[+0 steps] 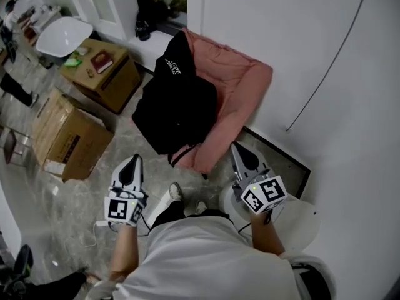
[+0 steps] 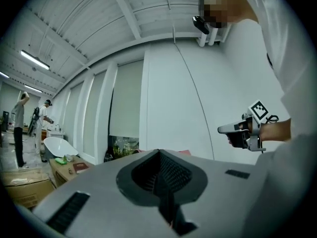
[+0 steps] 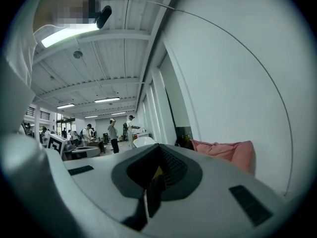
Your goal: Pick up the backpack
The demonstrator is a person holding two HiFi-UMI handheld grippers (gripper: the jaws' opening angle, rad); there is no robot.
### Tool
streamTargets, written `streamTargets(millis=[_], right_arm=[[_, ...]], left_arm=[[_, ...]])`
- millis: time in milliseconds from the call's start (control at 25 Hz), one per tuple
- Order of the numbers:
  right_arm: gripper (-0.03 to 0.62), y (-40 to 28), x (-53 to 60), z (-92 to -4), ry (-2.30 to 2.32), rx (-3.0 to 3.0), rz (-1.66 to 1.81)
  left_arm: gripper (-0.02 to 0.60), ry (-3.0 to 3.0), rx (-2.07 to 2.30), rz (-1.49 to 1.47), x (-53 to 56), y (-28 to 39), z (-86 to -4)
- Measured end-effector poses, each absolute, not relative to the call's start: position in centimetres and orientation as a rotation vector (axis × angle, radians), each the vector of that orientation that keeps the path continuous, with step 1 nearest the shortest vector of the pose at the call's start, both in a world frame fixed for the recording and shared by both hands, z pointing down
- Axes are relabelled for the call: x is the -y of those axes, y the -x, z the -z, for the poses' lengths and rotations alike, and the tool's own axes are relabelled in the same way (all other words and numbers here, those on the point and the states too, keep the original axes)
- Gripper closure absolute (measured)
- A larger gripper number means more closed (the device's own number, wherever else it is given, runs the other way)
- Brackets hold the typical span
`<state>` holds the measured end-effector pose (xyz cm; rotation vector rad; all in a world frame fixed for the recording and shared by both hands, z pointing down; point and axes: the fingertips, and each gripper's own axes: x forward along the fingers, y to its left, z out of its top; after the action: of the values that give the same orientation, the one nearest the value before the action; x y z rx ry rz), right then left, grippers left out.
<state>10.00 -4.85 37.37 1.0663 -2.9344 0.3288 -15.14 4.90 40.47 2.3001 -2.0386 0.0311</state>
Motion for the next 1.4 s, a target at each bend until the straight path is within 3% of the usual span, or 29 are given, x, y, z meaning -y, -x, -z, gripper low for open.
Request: streamTargets(millis=[280,520,840,1040,1400], right_arm=[[0.574,-4.5,8.1,-37.0,-1.171,2.841,-0.234],[0.574,-4.5,8.4,-38.2,-1.235,2.710,-0.266],[0.575,-6.4,8.4,-43.4,-1.263,2.565,-0.423],[0.575,-4.3,10.5,-45.5,-1.207,2.596,-0.434],[0.575,-0.6,12.8,-47.2,-1.153,2.620,-0.393]], left_arm=[[0.565,-2.491,1.839,0.057,2.1,18.9,-41.7],[0.565,-2.491,1.728,0.101,7.0,19.7,-44.3],[0.565,-2.566,1.553,0.096,13.2,17.2,-48.0],[0.565,-2.533,1.483,0.156,17.9,17.4,-50.4],[0.564,-2.546,1.353,0.003,24.2,16.8,-58.3]])
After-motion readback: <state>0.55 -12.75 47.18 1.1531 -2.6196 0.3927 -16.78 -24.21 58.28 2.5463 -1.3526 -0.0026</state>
